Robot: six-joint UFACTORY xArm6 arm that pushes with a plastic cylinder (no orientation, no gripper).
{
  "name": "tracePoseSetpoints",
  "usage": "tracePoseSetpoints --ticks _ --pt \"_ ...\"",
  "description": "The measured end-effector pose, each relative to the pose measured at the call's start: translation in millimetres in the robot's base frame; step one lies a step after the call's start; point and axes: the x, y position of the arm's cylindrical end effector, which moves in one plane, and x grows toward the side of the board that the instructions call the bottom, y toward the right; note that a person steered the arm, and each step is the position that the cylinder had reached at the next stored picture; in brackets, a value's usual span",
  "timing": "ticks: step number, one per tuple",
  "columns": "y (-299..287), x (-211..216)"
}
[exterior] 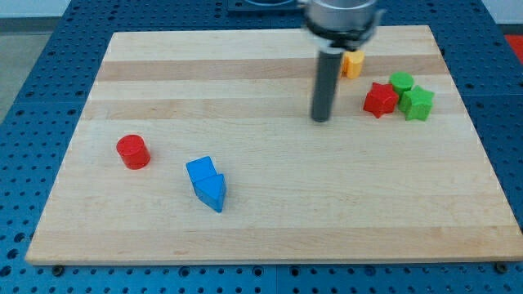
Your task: Slide the red circle to the left of the red star
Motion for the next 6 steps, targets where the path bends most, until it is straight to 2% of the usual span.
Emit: tracePoseSetpoints --ticks 1,2,3,5,6 --pt "-111 -20" --pt "-250 -31" --pt "-348 -16" --pt "-317 105" --pt "-302 78"
